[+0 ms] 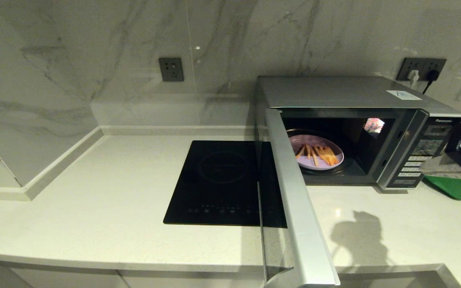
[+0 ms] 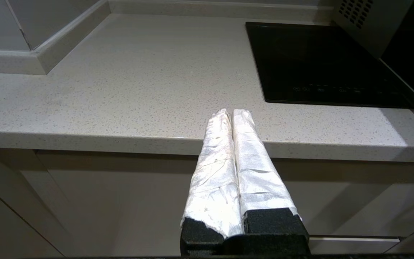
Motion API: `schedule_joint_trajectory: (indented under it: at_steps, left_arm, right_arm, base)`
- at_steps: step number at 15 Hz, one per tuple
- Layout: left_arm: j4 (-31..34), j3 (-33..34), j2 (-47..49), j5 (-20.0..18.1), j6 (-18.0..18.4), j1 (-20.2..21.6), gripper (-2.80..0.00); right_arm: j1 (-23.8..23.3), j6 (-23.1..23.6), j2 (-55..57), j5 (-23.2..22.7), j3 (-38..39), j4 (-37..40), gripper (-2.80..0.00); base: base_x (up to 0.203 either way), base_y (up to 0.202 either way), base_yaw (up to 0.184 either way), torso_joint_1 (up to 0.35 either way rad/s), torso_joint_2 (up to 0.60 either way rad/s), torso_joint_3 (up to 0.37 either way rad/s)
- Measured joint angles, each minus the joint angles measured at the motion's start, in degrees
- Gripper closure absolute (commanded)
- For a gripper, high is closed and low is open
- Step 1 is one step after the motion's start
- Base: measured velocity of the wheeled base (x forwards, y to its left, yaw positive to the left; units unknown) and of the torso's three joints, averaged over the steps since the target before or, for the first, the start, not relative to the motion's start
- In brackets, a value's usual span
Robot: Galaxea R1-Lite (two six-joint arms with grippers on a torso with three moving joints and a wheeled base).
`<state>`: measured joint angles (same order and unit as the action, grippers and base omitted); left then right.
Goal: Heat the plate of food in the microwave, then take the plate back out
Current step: Close the microwave oven
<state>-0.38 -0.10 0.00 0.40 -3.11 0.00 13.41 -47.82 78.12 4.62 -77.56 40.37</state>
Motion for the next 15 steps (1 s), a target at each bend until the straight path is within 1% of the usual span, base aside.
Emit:
schedule_joint_trajectory:
  at_steps: [1, 2, 3, 5, 6, 8, 11, 12, 14, 15]
  left_arm:
    - [0.0, 0.0, 0.0, 0.0, 0.0, 0.0, 0.00]
    - [0.0, 0.0, 0.0, 0.0, 0.0, 0.0, 0.00]
    - [0.0, 0.0, 0.0, 0.0, 0.0, 0.0, 0.00]
    - [0.0, 0.0, 0.0, 0.0, 0.0, 0.0, 0.00]
    - [0.0, 0.0, 0.0, 0.0, 0.0, 0.0, 0.00]
    - [0.0, 0.0, 0.0, 0.0, 0.0, 0.0, 0.00]
    - [0.0, 0.0, 0.0, 0.0, 0.0, 0.0, 0.00]
    - [0.0, 0.0, 0.0, 0.0, 0.0, 0.0, 0.00]
    - [0.0, 0.0, 0.0, 0.0, 0.0, 0.0, 0.00]
    - [0.0, 0.0, 0.0, 0.0, 0.0, 0.0, 0.00]
  right_arm:
    - [2.0, 1.4, -0.1, 0.8, -5.7, 5.2, 0.00]
    - [5.0, 2.6, 0.2, 2.6, -11.4, 10.6, 0.00]
    - [9.0, 3.5, 1.0, 5.3, -15.7, 15.5, 0.00]
    - [18.2, 5.0, 3.6, 13.1, -21.6, 22.8, 0.00]
    - [21.3, 6.4, 5.2, 17.4, -24.0, 24.7, 0.00]
    - [26.5, 12.5, 7.9, 26.0, -26.8, 26.3, 0.00]
    - [33.7, 22.0, 10.0, 33.9, -29.1, 26.3, 0.00]
    - [36.4, 24.1, 11.0, 36.7, -29.8, 26.1, 0.00]
    - [41.8, 26.6, 13.9, 42.3, -32.9, 25.8, 0.00]
    - [44.0, 27.2, 15.2, 43.8, -34.1, 25.8, 0.00]
  base:
    - [0.000, 0.000, 0.000, 0.000, 0.00, 0.000]
    - [0.000, 0.000, 0.000, 0.000, 0.00, 0.000]
    - [0.000, 0.000, 0.000, 0.000, 0.00, 0.000]
    - [0.000, 0.000, 0.000, 0.000, 0.00, 0.000]
    - [0.000, 0.000, 0.000, 0.000, 0.00, 0.000]
    - [0.000, 0.000, 0.000, 0.000, 0.00, 0.000]
    - [0.000, 0.000, 0.000, 0.000, 0.00, 0.000]
    - [0.000, 0.000, 0.000, 0.000, 0.00, 0.000]
    - [0.000, 0.000, 0.000, 0.000, 0.00, 0.000]
    - [0.000, 0.000, 0.000, 0.000, 0.00, 0.000]
